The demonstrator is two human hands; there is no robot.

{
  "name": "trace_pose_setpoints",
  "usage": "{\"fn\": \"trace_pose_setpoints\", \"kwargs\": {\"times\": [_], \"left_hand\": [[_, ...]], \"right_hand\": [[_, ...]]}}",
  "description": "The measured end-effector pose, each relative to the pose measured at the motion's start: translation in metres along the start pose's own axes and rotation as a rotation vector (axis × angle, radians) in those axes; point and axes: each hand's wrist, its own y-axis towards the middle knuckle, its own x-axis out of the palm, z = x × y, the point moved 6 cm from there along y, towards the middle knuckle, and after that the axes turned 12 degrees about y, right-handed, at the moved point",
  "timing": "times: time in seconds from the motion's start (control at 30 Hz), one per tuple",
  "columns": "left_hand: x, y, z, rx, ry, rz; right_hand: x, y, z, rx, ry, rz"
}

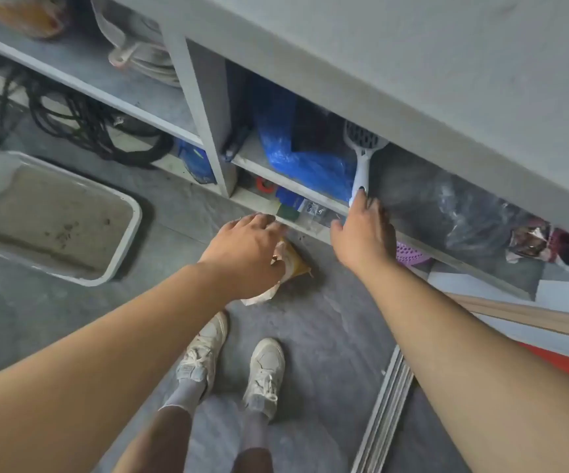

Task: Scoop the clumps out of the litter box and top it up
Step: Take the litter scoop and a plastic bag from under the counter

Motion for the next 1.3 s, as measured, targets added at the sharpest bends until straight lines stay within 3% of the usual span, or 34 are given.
{"fn": "trace_pose_setpoints", "kwargs": {"times": [0.17,0.53,0.93,1.3], "left_hand": [[0.021,0.012,-0.007,-0.010,-0.011,-0.014],[0.036,0.023,-0.015,-0.005,0.001,0.006],[0.031,0.020,-0.009,-0.031,-0.041,0.014],[0.045,0.014,-0.002,-0.158,-0.294,0.072]], "right_hand": [[-0.002,0.019,0.003,0.051,0.020,0.168],[0.012,0.048,0.024,0.282,0.177,0.144],[-0.007,0.000,0.045,0.182,0.389,0.422],[0.022,-0.084,0.037,0.029,0.487,0.350]]}}
